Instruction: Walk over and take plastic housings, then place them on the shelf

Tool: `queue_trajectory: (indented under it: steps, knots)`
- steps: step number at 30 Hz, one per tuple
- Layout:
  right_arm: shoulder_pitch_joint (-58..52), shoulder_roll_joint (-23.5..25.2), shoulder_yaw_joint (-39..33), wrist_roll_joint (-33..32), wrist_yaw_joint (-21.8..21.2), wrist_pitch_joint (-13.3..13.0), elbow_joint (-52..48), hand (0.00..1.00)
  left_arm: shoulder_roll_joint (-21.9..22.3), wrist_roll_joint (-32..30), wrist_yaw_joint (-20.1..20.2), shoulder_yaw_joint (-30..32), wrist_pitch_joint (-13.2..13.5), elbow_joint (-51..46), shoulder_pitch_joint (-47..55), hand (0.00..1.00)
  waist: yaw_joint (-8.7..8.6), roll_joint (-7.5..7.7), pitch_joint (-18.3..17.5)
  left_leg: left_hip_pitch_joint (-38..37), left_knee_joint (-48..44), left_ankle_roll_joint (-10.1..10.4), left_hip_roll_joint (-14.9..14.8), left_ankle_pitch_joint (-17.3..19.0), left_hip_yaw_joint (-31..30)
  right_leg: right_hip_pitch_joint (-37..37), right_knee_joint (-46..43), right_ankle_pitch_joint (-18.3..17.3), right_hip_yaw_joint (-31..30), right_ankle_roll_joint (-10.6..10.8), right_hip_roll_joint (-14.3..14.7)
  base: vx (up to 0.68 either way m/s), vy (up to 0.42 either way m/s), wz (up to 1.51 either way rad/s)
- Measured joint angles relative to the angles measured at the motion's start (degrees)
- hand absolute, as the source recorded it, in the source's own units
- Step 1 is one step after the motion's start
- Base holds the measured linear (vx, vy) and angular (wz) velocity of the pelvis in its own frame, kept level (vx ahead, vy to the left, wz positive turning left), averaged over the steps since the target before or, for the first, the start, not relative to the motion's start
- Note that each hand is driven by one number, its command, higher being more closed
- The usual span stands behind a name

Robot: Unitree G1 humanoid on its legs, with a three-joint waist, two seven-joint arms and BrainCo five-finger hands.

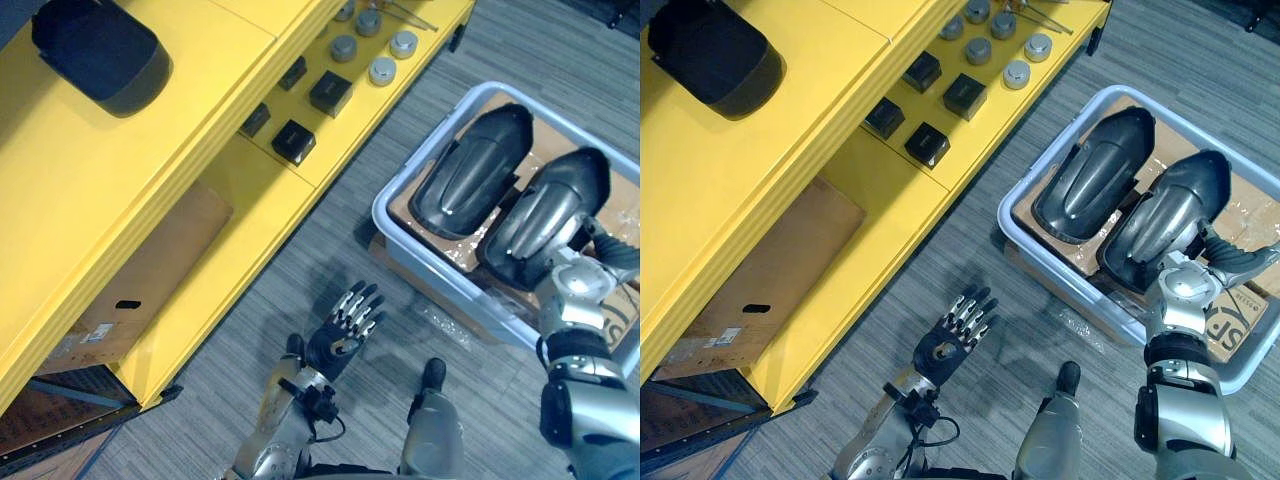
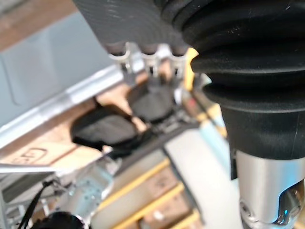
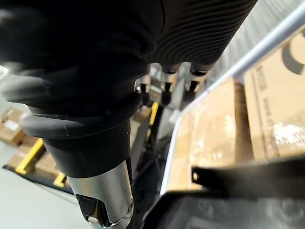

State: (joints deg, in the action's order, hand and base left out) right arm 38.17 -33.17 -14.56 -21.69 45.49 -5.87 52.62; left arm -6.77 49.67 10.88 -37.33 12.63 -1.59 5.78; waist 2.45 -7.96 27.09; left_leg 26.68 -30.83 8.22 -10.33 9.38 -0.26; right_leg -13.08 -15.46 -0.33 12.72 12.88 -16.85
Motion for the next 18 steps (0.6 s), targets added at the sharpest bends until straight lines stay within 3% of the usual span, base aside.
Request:
queue_trajectory:
  steps: [1, 5, 10, 11, 18]
  knots:
    - [0.53, -0.57, -0.02, -1.15, -0.72, 0.55, 1.21, 0.0, 0.39, 0.0, -0.32, 0.0, 0.03, 0.38, -0.12, 0.0, 0.03, -0.23, 0.32, 0.28, -0.35, -0.05, 0.0, 0.03, -0.13, -0.2, -0.31, -0.02, 0.01, 0.0, -0.04, -0.07, 0.022, 0.0]
    - [2.98, -1.32, 0.02, -5.84, -3.2, 7.18, 8.3, 0.0, 1.17, 0.06, -2.02, -1.12, 0.06, 3.26, -1.05, 0.0, 1.18, -0.74, 0.66, 2.53, -1.72, -0.11, -0.04, 0.1, -0.76, -2.61, -2.65, -0.51, -0.04, 0.29, -0.29, -0.08, 0.017, 0.02]
    - [5.25, -4.31, 0.08, -6.79, -4.98, 9.86, 11.5, 0.0, 1.58, 0.35, -3.45, -1.69, 0.12, 3.96, -1.73, 0.0, 3.09, -1.01, 0.73, 4.22, -1.61, -0.16, 0.31, -0.83, -0.94, -5.18, -4.92, -0.96, 0.01, 0.33, -0.95, -0.06, 0.001, 0.04]
    - [5.86, -5.33, 0.22, -6.47, -5.58, 10.49, 12.05, 1.0, 1.99, 1.07, -3.68, -1.74, 0.12, 4.11, -2.24, 0.0, 3.18, -1.31, 0.85, 4.86, -1.63, -0.29, 0.77, -1.2, -1.07, -6.11, -6.06, -1.35, 0.05, 0.37, -1.51, -0.06, 0.0, 0.17]
    - [7.12, -11.7, 5.06, -1.89, -12.47, 14.95, 12.89, 1.0, 2.82, 1.97, -4.53, 0.03, 0.24, 5.37, -6.43, 0.0, 3.66, -1.74, 0.97, 9.92, -3.65, -0.81, 1.84, -2.09, -1.99, -11.95, -11.29, -2.51, 0.08, 0.17, -3.15, -0.07, 0.004, 0.09]
